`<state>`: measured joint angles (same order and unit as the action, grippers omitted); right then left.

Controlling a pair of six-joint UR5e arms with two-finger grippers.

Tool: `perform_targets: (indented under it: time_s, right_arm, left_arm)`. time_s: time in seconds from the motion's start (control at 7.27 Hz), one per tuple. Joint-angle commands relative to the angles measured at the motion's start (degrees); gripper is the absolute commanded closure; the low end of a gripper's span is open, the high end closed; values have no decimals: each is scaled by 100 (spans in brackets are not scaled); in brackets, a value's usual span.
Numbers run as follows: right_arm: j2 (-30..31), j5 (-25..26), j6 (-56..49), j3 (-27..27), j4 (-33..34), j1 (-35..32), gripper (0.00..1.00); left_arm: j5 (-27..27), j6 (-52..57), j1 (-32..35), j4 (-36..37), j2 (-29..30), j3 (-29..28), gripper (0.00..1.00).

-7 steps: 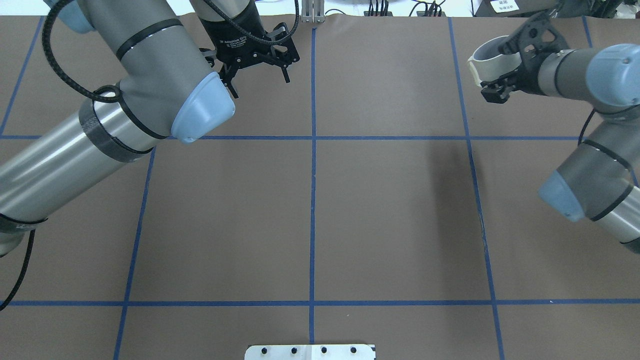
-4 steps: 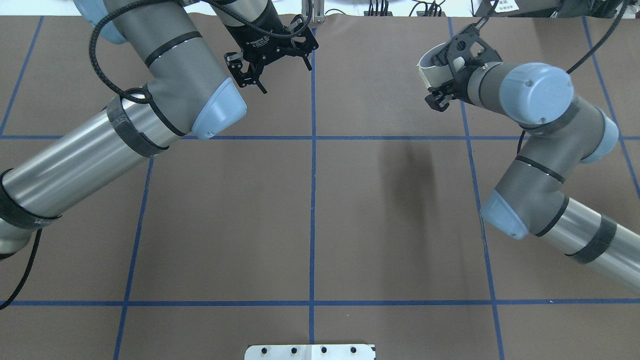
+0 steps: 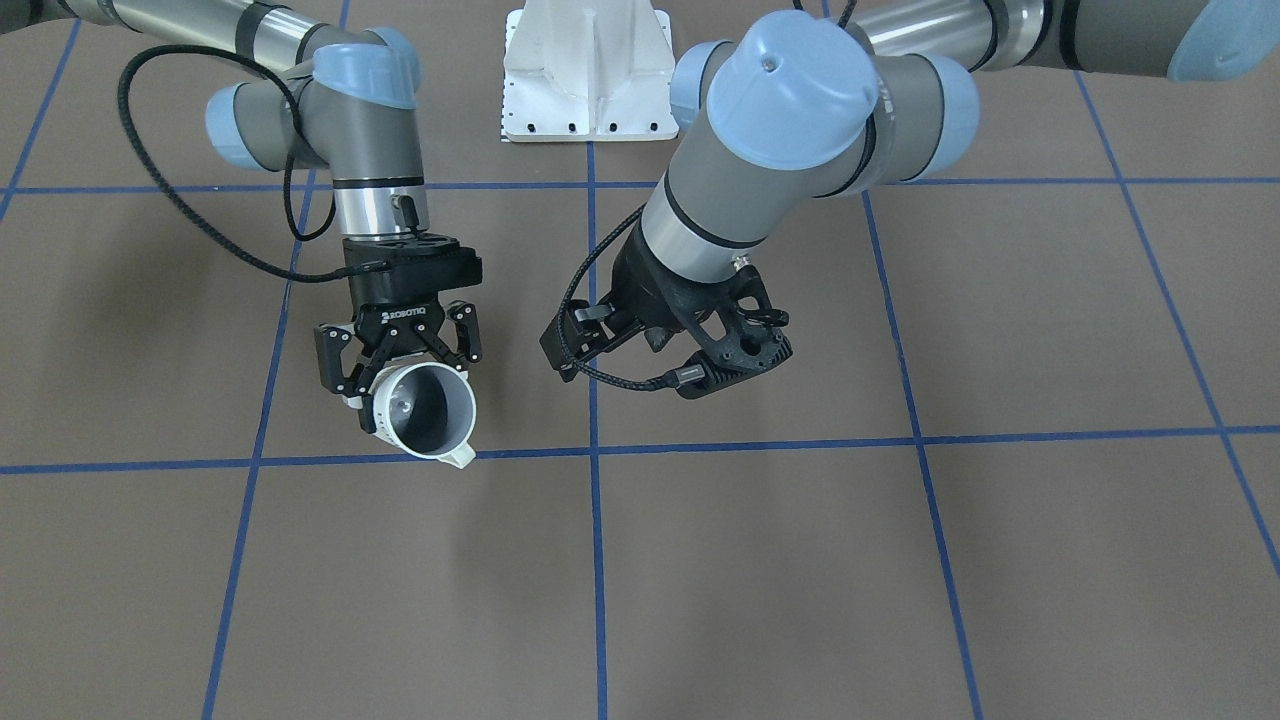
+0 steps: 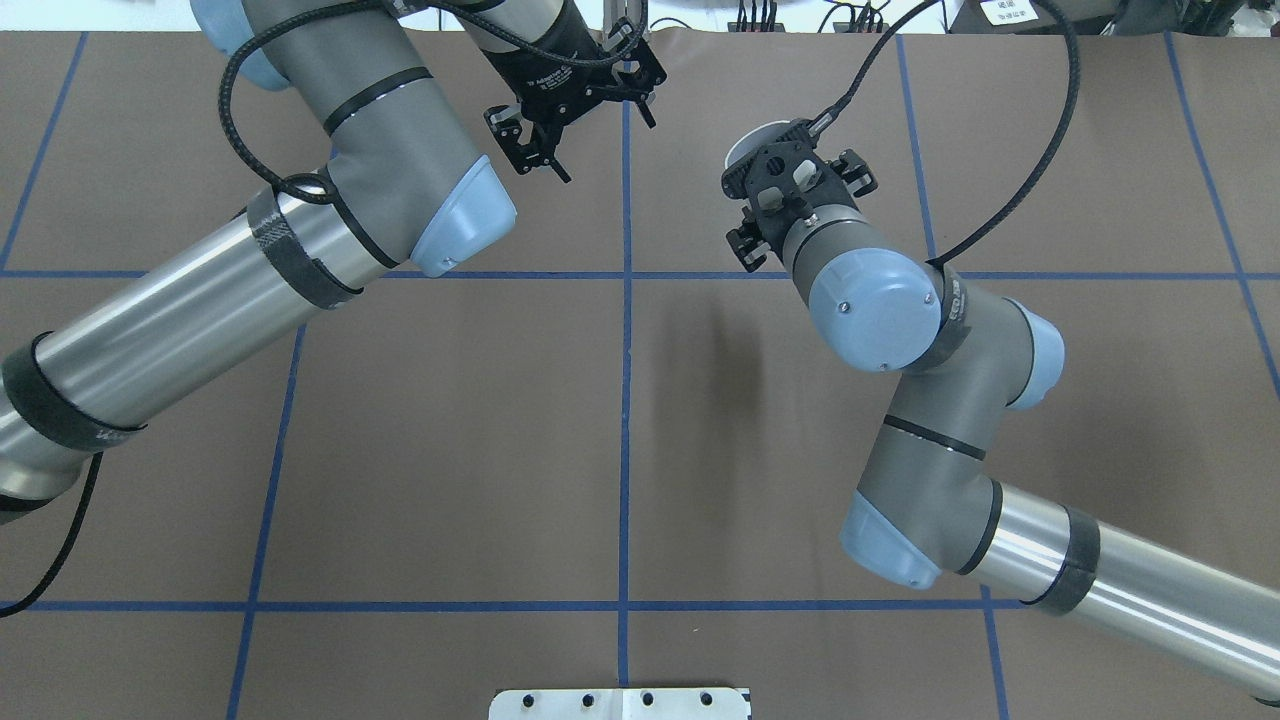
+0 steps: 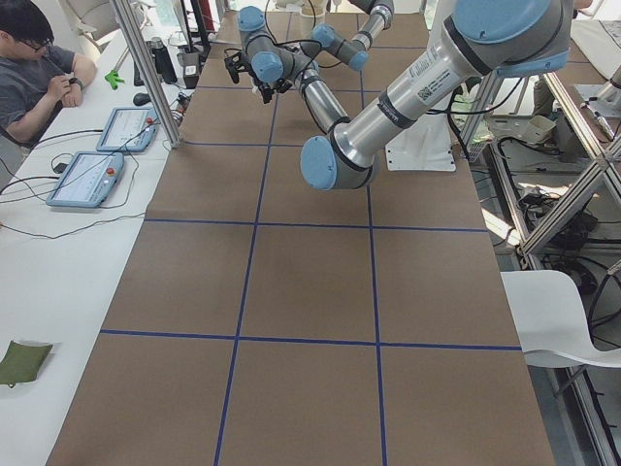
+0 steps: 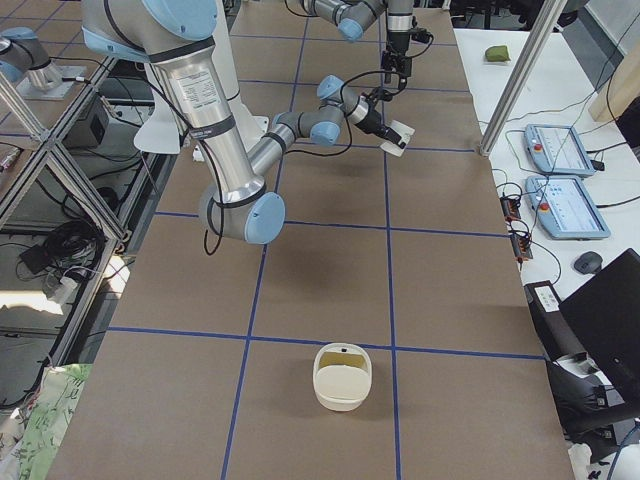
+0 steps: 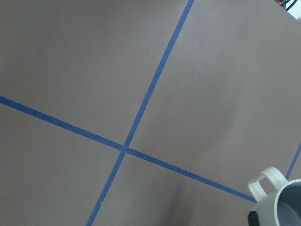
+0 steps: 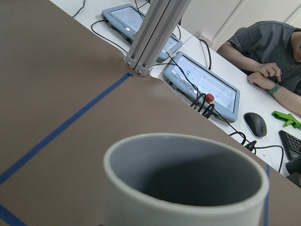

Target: Left arm hands cup to right arm to dump lemon

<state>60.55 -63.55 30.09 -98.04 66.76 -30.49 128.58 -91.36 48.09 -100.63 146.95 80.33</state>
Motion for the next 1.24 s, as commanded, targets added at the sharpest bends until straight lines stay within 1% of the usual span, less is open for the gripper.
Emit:
perform_targets:
  time_s: [0.0, 0.28, 0.41, 0.55, 0.69, 0.96, 1.1]
  right_arm:
    - [-210, 692, 635, -100, 13, 402, 100]
    - [-377, 1272, 920, -83, 21, 684, 100]
    - [-378, 1501, 920, -48, 21, 807, 100]
    - [-378, 1512, 920, -48, 30, 825, 100]
    - [-378, 1512, 920, -48, 30, 826, 100]
    - [-421, 1512, 920, -48, 39, 834, 100]
    - [-422, 1512, 920, -57, 30, 834, 100]
  left_arm:
    - [0, -171, 8, -351, 27, -148, 0]
    - [70, -215, 8, -379, 45, -149, 0]
    - [219, -224, 8, -396, 45, -149, 1]
    - [237, -224, 8, -431, 45, -149, 2]
    - [394, -207, 8, -492, 19, -149, 5]
    - [431, -207, -80, -546, 18, -140, 7]
    - [431, -207, -106, -546, 27, -132, 10]
